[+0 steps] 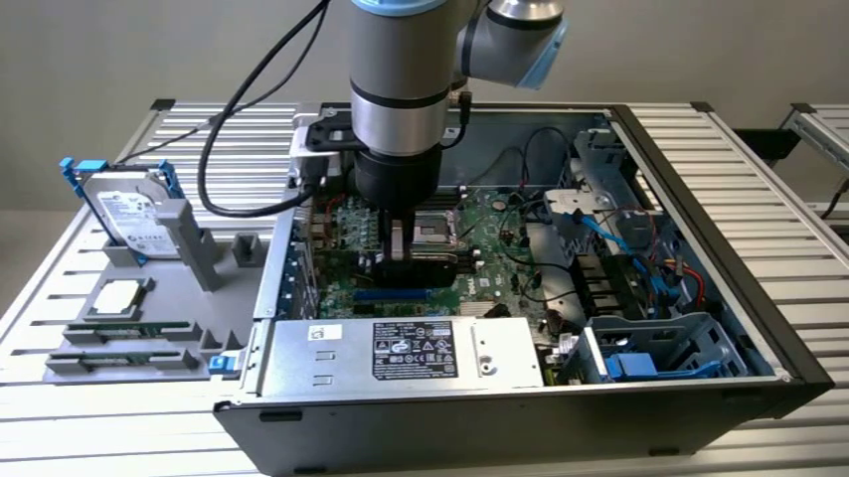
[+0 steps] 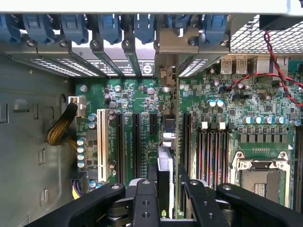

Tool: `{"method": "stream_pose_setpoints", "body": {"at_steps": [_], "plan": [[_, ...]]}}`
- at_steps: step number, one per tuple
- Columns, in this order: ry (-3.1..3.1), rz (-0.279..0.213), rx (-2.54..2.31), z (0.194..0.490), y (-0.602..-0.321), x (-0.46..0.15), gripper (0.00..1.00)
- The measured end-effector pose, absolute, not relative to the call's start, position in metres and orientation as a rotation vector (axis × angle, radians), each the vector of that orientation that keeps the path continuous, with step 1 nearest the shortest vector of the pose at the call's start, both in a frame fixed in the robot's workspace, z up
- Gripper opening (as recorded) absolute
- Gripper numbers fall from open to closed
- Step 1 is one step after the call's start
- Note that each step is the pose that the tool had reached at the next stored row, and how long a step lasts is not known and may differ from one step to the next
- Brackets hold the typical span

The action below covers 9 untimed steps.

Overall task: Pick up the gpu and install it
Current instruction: 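Insert the gpu into the slot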

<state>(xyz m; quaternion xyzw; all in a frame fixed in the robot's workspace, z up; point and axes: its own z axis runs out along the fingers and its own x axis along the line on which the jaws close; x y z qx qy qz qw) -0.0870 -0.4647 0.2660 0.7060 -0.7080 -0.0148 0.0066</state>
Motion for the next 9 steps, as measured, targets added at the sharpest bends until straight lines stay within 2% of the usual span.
{"method": "stream_pose_setpoints", "body": {"at_steps": [9], "plan": [[-2.203,-0.046,2.221,0.2655,-0.4647,-0.0870,0.27]]}}
